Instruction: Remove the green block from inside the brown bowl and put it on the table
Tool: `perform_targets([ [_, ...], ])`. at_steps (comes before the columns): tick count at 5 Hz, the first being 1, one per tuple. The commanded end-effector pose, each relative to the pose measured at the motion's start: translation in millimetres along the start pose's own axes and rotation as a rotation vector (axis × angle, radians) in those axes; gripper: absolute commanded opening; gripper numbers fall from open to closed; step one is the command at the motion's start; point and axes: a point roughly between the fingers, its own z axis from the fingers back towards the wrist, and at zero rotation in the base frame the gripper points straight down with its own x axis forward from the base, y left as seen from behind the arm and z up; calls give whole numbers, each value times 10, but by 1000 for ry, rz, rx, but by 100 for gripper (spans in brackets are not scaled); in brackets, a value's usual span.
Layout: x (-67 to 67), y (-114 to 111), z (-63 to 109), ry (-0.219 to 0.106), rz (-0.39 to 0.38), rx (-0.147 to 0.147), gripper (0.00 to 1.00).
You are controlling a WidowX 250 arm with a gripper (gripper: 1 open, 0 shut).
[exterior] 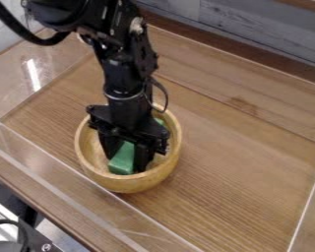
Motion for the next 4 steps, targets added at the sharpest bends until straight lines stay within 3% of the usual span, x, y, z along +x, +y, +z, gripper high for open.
perform_targets([
  [1, 126, 13, 167, -66, 16, -8, 0],
  [4, 147, 11, 248, -81, 23, -31, 0],
])
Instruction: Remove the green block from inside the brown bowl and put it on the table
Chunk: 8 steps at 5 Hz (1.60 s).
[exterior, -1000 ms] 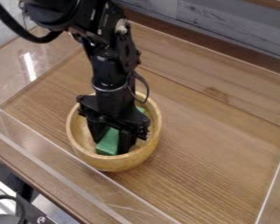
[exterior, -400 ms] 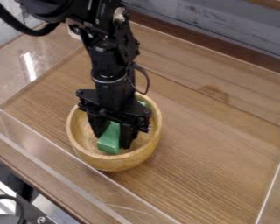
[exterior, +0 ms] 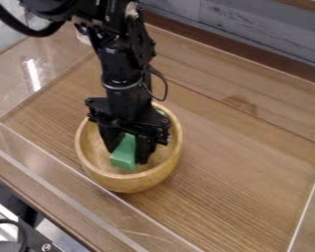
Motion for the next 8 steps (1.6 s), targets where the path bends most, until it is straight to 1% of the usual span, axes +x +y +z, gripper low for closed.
perform_targets([
  [1, 124, 7, 173, -74, -3, -7, 0],
  [2, 125, 1, 192, -76, -5, -14, 0],
  [5, 96, -75, 311, -67, -1, -18, 0],
  [8, 76, -147, 368, -61, 0, -20, 0],
])
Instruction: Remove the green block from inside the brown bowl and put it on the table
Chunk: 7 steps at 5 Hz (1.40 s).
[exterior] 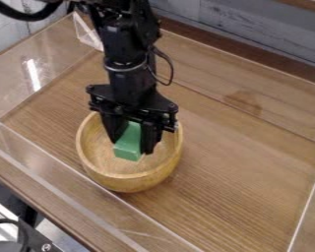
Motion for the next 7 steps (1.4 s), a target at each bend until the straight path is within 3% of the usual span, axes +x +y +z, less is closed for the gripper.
perform_targets([
  [1, 95, -45, 156, -61, -8, -3, 0],
  [7, 52, -189, 189, -52, -10, -4, 0],
])
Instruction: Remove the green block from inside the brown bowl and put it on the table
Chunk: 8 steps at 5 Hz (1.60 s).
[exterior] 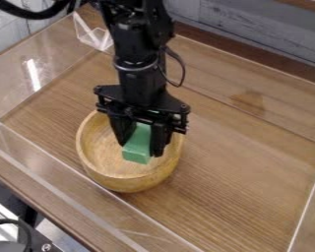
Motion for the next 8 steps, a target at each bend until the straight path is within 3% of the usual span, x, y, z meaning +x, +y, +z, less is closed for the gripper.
perform_targets([
  [1, 86, -51, 147, -64, -12, -7, 0],
  [8, 41, -188, 131, -66, -27, -9, 0],
])
